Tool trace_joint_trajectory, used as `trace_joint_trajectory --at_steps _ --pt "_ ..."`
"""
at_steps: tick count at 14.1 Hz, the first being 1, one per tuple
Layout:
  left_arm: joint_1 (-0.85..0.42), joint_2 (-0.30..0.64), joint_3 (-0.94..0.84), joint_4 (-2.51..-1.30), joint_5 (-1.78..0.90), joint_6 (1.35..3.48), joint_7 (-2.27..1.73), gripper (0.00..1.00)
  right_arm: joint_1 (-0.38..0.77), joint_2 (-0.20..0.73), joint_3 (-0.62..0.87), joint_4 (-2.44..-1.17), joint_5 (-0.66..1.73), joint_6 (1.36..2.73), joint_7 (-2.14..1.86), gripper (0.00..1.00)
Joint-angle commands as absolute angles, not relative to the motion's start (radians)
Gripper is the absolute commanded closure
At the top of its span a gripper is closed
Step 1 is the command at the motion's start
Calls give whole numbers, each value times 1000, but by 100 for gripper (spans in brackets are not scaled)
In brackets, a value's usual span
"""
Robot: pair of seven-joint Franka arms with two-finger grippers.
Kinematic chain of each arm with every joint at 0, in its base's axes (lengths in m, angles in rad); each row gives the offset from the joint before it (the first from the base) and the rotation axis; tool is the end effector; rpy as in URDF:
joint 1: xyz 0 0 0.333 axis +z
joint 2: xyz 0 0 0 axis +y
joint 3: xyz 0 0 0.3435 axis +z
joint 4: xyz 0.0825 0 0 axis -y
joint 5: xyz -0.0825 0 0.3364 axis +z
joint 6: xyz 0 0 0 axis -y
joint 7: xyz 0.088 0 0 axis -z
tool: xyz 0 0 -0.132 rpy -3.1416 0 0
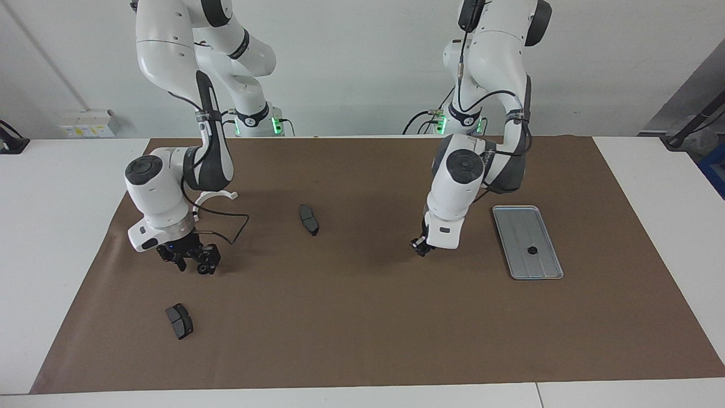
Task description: Place bearing gear from tray to pile
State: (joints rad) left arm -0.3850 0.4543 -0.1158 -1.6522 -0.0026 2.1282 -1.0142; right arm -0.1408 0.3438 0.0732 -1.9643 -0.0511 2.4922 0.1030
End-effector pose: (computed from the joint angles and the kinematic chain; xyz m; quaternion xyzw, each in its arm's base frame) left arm 0.5721 -0.3022 0.3763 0.9651 0.2604 -0.0092 0.0276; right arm 0.6070 -0.0446 0.3504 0.9933 -0.0693 0.0926 0.0036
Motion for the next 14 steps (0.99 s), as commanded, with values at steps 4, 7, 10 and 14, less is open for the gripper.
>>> trace_joint_trajectory --at_steps 4,7,10,14 --pt "-509 462 -98 -1666 -20 2212 -1111 73 -132 204 98 -1968 -28 2356 83 0" --pt "-532 460 -100 -1671 -20 2218 -1109 62 -103 158 106 -1959 -28 2303 126 0" --pt "-528 460 -98 -1669 -20 2221 -1101 39 -87 130 107 -1941 -28 2247 149 0" --pt "-499 463 -98 -1654 -18 2214 -1080 37 -68 121 140 -1933 -28 2229 212 0"
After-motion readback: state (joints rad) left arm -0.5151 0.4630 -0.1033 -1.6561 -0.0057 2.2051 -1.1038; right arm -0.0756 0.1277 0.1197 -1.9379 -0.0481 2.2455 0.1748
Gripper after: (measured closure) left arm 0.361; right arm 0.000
